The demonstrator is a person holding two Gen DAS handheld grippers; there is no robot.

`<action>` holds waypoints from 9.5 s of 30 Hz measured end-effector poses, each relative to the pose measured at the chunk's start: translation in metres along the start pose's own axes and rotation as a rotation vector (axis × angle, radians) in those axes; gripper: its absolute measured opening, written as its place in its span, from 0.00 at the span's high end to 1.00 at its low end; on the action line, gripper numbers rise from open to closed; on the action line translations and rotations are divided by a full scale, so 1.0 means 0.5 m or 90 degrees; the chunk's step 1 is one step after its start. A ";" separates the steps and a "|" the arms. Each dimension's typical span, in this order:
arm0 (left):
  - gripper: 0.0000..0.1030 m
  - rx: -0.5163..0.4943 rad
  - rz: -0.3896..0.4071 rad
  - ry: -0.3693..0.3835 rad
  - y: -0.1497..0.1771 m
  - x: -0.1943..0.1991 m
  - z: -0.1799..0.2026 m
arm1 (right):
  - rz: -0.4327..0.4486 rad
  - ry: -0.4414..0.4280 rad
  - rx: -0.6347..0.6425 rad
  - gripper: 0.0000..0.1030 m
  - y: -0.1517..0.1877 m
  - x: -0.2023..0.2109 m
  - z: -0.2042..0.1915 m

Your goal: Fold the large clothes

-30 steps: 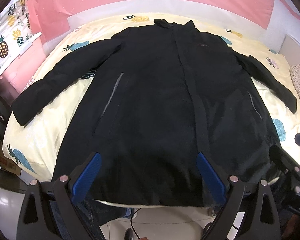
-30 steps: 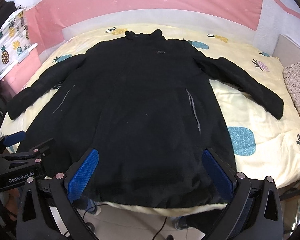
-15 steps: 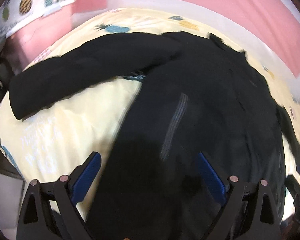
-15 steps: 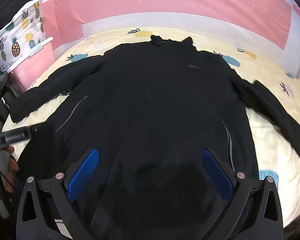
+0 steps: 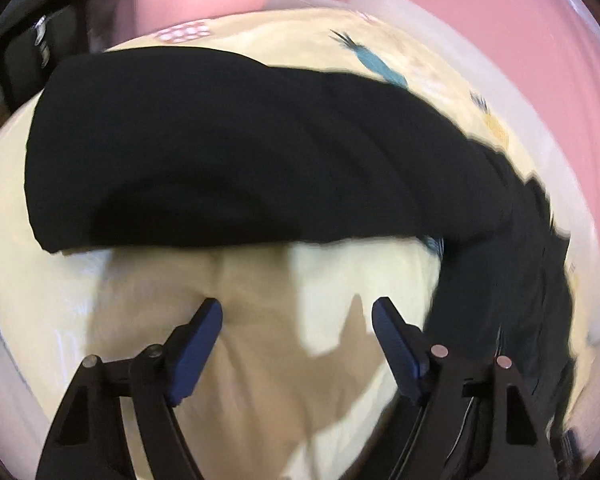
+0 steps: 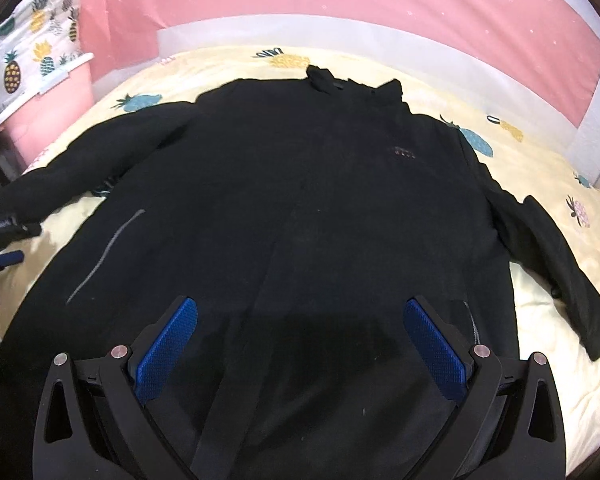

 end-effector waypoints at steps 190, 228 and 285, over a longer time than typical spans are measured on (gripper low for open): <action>0.39 -0.622 -0.030 0.151 0.576 0.265 0.509 | 0.044 0.044 -0.509 0.52 0.403 0.178 0.534; 0.39 -0.506 -0.030 0.100 0.393 0.069 0.519 | 0.169 0.125 -0.587 0.91 0.234 0.155 0.904; 0.39 -0.376 0.023 0.135 0.092 -0.088 0.454 | 0.024 -0.064 -0.184 0.53 -0.208 -0.263 0.244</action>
Point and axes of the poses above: each gripper's, at about its wrist camera, not at the fingertips, and x roughly against the way its jaws point, z to its right, y to its underside, the point moved 8 cm from there along -x, roughly the way its jaws point, and after that the axes turned 15 degrees about x, right-handed, at the moved point
